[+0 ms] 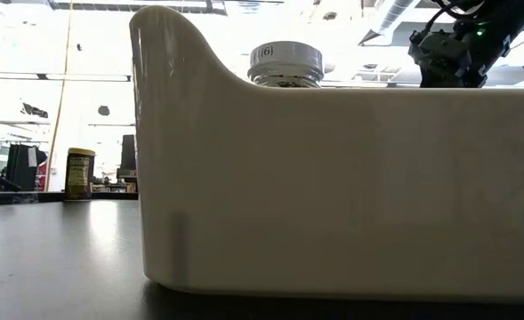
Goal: Sort spices by type
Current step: Put the red seasoning can into the black bin
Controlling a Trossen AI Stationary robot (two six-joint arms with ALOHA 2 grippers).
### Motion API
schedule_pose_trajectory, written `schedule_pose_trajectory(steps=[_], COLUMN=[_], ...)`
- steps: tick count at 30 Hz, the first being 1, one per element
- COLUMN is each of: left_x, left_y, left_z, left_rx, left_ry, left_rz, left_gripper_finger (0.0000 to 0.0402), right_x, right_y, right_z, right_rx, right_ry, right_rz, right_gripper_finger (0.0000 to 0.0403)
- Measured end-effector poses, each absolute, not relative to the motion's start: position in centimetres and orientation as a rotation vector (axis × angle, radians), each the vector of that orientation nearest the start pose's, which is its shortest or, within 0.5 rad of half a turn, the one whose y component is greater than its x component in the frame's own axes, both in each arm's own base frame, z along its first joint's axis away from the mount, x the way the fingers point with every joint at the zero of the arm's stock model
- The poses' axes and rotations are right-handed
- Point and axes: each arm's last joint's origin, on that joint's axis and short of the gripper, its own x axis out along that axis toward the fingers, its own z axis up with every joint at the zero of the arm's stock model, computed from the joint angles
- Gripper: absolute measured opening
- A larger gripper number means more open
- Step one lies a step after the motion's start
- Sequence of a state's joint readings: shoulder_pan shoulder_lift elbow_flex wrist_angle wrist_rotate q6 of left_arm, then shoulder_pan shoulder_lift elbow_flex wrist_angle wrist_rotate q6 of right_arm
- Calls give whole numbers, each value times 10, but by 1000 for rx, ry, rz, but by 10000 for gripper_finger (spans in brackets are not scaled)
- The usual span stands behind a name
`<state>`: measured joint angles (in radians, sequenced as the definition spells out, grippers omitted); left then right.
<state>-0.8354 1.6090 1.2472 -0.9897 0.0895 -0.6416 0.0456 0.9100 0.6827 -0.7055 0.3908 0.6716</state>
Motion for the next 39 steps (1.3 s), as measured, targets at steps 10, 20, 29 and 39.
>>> schedule_pose_trajectory(steps=[10,20,29,39], left_x=[197,196,189,187], left_y=[-225,-226,-226,-224], left_z=[235,232,231,223], left_rx=[46,83,163,174], left_ry=[1522,1528,1552,1559], left_rz=[-295,-330,-372,-359], left_gripper_finger=[249,249,249,249], right_x=[167,167,167,167], right_y=[-3,-3,-3,-3], right_z=[239,239,239,239], right_rx=[416,417,417,417], right_ry=[761,760,761,760], right_rz=[-607,-607,-607,-607], right_gripper_finger=[291,291,291,291])
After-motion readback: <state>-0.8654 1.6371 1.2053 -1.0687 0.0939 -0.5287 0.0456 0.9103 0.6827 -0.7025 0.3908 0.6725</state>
